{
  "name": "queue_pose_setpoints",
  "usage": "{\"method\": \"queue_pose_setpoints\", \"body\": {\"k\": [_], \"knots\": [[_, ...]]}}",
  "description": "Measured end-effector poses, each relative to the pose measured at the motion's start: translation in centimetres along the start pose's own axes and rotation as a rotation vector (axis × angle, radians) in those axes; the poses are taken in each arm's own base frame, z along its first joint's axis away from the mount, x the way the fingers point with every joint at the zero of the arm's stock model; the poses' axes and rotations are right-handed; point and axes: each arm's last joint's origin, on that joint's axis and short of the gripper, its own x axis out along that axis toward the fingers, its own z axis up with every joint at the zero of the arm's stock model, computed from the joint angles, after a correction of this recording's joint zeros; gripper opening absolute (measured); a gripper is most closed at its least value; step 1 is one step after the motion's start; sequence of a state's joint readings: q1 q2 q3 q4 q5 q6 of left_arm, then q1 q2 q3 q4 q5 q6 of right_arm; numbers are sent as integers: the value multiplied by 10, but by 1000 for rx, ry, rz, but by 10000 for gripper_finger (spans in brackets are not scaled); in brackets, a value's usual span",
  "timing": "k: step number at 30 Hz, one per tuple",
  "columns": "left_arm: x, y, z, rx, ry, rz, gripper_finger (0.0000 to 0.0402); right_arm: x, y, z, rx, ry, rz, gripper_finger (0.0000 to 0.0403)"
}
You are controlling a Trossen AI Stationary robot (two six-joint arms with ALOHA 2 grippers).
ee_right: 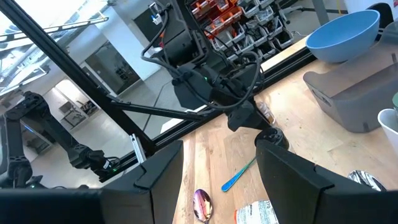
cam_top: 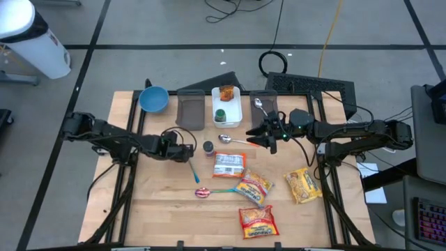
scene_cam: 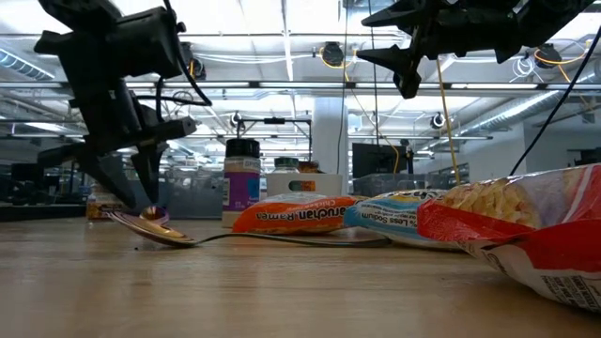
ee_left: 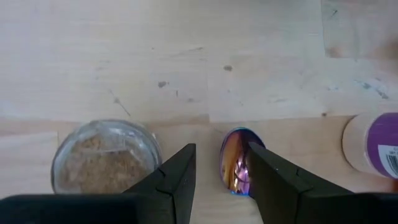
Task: Pick & Place Food Item
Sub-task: Put the rainbow spoon into the right black bin
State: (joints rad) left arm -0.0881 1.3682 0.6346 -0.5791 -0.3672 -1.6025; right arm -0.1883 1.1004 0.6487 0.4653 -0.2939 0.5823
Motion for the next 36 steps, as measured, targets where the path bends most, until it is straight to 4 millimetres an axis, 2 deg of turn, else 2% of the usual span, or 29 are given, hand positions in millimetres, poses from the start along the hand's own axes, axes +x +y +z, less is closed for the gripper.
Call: {"method": "queue_pose_setpoints", "body": {"k": [15, 22, 26, 36], "knots": [[1, -5, 3, 104, 13, -43, 149, 0, 0, 0, 0, 0, 0, 196], [15, -6, 0, 108, 70, -1, 149, 0, 0, 0, 0, 0, 0, 196], [22, -12, -3, 111, 79, -36, 149, 0, 0, 0, 9, 0, 0, 196], [24, -16, -3, 131, 75, -67, 138, 0, 0, 0, 11, 5, -3, 196]]}}
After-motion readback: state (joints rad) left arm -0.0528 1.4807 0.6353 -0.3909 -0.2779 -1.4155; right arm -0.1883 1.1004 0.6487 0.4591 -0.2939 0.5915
